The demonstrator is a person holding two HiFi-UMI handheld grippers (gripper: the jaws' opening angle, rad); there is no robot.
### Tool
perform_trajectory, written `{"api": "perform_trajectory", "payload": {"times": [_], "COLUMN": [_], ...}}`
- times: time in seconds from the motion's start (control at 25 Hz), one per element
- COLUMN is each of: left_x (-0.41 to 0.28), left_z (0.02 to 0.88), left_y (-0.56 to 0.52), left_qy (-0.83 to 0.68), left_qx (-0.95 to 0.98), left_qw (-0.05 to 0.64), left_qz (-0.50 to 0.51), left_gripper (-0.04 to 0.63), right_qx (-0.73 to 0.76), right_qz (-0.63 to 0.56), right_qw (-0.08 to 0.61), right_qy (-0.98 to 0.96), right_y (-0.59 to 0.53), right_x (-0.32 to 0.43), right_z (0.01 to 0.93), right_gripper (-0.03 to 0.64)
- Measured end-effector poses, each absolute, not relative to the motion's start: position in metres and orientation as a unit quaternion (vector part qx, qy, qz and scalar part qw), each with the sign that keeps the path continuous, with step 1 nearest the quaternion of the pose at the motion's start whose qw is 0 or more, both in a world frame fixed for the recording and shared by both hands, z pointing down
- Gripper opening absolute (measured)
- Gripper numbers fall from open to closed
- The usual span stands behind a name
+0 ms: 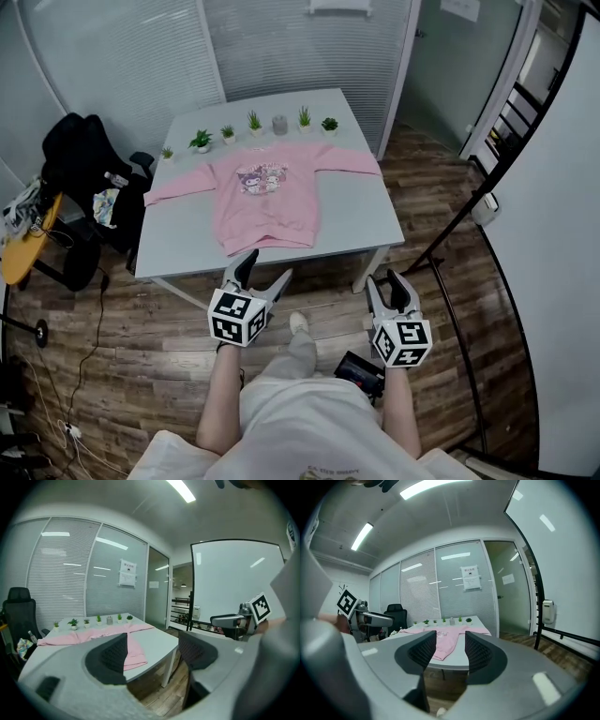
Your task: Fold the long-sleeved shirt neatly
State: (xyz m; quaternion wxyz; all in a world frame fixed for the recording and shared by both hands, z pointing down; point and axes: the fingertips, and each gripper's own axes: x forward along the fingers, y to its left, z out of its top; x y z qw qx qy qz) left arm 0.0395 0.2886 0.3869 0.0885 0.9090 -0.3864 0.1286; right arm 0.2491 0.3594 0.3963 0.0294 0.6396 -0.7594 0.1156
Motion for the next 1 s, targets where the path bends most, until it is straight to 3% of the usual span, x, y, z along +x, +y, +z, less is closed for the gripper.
{"api": "perform_trajectory", "payload": {"times": [0.32, 1.0], "left_x": [0.098, 0.206], "left_z": [0.404, 0.448], "left_y": [0.222, -0.009], "left_qy": [-0.340, -0.259], "left_qx": [0.925, 0.940], "left_qw": [0.095, 0.137], "left_qz": [0.141, 0.171], "left_gripper": [0.333, 0.319], "right_qx": [0.667, 0.692], "right_qz": [0.133, 0.178], "right_qw": [0.039, 0.093], "right_qy": [-0.732, -0.693], "right_y": [0.308, 0.088], "right_x": [0.297, 0.374], "right_z": [0.416, 0.451], "right_gripper": [0.183, 0.181]}}
